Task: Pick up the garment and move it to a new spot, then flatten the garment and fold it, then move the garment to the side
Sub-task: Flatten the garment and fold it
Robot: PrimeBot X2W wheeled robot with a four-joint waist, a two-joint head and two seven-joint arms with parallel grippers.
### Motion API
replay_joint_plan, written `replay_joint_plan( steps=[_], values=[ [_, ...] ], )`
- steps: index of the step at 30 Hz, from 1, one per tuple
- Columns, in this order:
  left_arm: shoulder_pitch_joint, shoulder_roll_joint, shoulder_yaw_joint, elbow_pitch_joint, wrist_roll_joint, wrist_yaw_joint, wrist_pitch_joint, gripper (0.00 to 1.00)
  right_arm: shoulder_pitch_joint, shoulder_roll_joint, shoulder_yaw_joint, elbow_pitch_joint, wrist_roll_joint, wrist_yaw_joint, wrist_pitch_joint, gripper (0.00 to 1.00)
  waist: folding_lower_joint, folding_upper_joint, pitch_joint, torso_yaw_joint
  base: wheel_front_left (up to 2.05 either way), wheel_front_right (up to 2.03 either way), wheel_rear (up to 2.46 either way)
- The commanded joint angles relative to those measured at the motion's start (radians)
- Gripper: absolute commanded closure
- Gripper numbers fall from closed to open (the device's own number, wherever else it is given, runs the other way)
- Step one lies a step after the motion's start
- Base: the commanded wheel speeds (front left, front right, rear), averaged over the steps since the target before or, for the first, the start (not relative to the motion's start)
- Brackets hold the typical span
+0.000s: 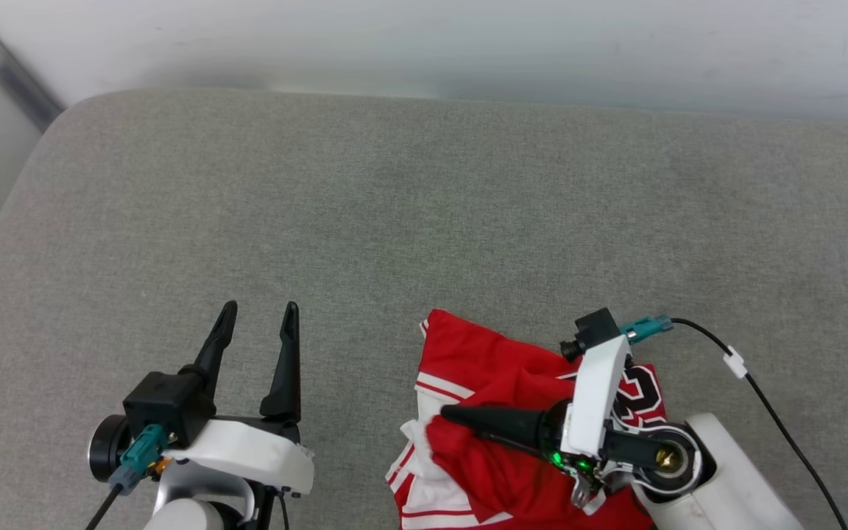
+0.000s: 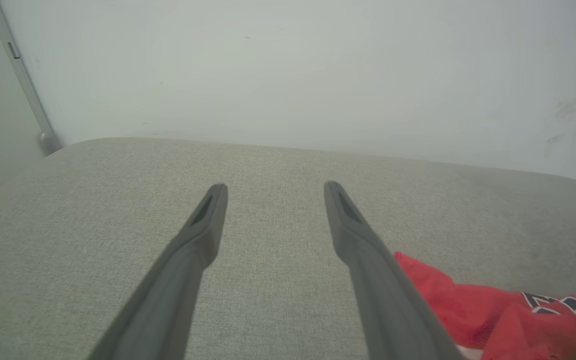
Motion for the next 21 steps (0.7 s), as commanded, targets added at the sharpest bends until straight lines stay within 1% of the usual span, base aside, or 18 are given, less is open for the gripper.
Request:
replay_joint_plan(
  steps=[1, 3, 5, 7, 9, 11, 15, 17, 18, 20, 21],
  values=[
    [-0.014, -0.006, 0.001, 0.006, -0.002, -0.002, -0.007, 0.00, -0.020, 0.001, 0.019, 0.000, -0.005, 0.000, -0.018, 0.00, -0.0001, 0.0000, 0.002, 0.002, 0.00, 0.00, 0.00],
    [-0.014, -0.008, 0.002, 0.013, -0.005, -0.004, -0.011, 0.00, -0.026, 0.001, 0.048, -0.013, -0.009, 0.000, -0.039, 0.00, -0.0001, 0.0000, 0.001, -0.001, 0.00, 0.00, 0.00],
    [-0.011, -0.006, 0.005, 0.020, -0.007, -0.005, -0.012, 0.00, -0.043, -0.002, 0.074, -0.043, -0.046, 0.000, -0.063, 0.00, -0.0001, 0.0000, -0.002, -0.007, 0.00, 0.00, 0.00],
    [-0.010, -0.001, 0.007, 0.026, -0.007, -0.006, -0.014, 0.00, -0.049, -0.025, 0.105, -0.087, -0.098, 0.000, -0.089, 0.00, -0.0001, 0.0000, -0.009, -0.016, 0.00, 0.00, 0.00],
    [-0.006, 0.003, 0.009, 0.029, -0.007, -0.004, -0.013, 0.00, -0.058, -0.067, 0.152, -0.147, -0.182, 0.000, -0.131, 0.00, -0.0001, 0.0000, -0.018, -0.026, 0.00, 0.00, 0.00],
    [-0.002, 0.007, 0.010, 0.030, -0.008, -0.003, -0.013, 0.00, -0.071, -0.126, 0.208, -0.205, -0.294, 0.000, -0.190, 0.00, -0.0001, 0.0000, -0.026, -0.037, 0.00, 0.00, 0.00],
    [0.007, 0.015, 0.015, 0.031, -0.012, 0.005, -0.014, 0.00, -0.076, -0.242, 0.291, -0.263, -0.513, 0.000, -0.291, 0.00, -0.0001, 0.0000, -0.044, -0.063, 0.00, 0.00, 0.00],
    [0.012, 0.017, 0.016, 0.028, -0.014, 0.007, -0.015, 0.00, -0.069, -0.294, 0.291, -0.266, -0.613, 0.000, -0.337, 0.00, -0.0001, 0.0000, -0.051, -0.076, 0.00, 0.00, 0.00],
    [0.018, 0.019, 0.018, 0.027, -0.015, 0.009, -0.016, 0.00, -0.055, -0.307, 0.280, -0.265, -0.649, 0.000, -0.360, 0.00, -0.0001, 0.0000, -0.056, -0.083, 0.00, 0.00, 0.00],
    [0.026, 0.022, 0.021, 0.027, -0.017, 0.013, -0.016, 0.00, -0.034, -0.341, 0.238, -0.263, -0.738, 0.000, -0.406, 0.00, -0.0001, 0.0000, -0.064, -0.096, 0.00, 0.00, 0.00],
    [0.029, 0.023, 0.023, 0.028, -0.017, 0.015, -0.017, 0.00, -0.014, -0.345, 0.204, -0.263, -0.766, 0.000, -0.431, 0.00, -0.0001, 0.0000, -0.068, -0.102, 0.00, 0.00, 0.00]
  ],
)
